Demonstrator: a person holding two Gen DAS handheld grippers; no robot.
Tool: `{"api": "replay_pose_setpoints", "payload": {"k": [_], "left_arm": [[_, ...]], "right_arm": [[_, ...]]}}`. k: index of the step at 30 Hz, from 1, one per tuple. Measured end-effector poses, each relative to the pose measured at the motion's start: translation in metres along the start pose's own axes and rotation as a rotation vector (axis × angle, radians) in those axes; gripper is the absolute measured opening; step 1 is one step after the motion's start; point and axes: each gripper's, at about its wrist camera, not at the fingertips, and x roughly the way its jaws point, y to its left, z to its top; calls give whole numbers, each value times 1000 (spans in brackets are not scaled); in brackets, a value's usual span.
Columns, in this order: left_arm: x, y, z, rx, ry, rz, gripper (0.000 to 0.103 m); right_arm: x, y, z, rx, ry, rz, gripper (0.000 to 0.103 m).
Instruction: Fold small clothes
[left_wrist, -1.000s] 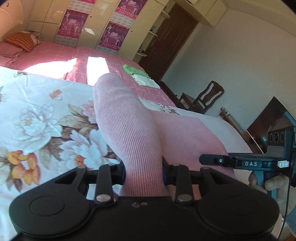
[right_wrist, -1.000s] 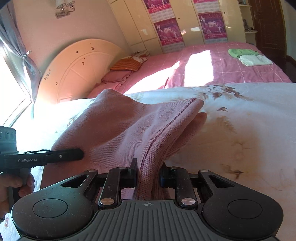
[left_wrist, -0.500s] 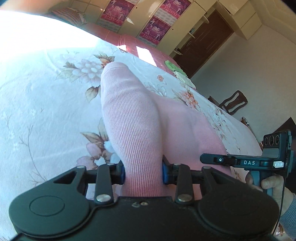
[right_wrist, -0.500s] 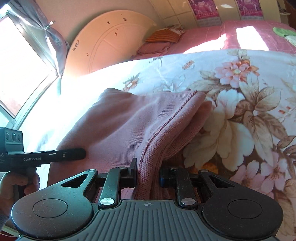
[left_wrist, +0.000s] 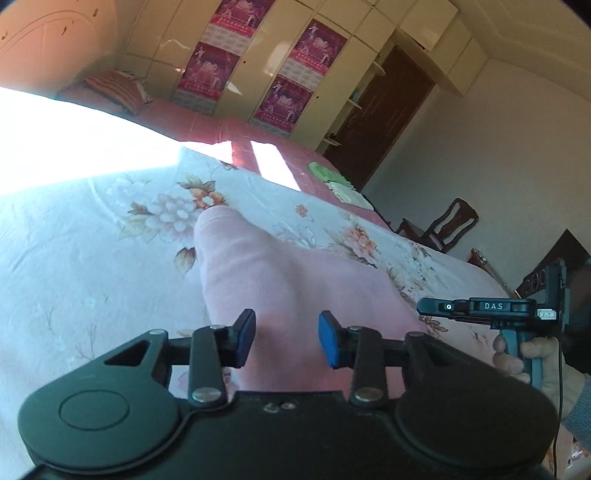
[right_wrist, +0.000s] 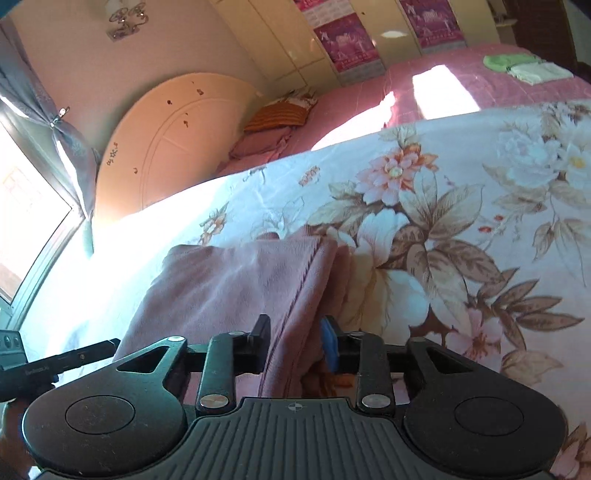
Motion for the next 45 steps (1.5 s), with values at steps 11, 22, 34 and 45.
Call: {"api": "replay_pose_setpoints", "payload": {"k": [11, 22, 34, 45], "left_arm": [[57, 6, -4, -35, 139, 44, 26], [13, -30, -45, 100, 86, 77, 34], [-18, -62, -61, 199, 29, 195, 38], [-33, -67, -115, 171, 144, 343, 44]], "right_arm": [[51, 4, 4, -96, 130, -107, 0], [-2, 53, -56, -364, 158, -86, 0], [-8, 35, -51, -304, 67, -265, 0], [-20, 62, -111, -434, 176, -216, 0]]}}
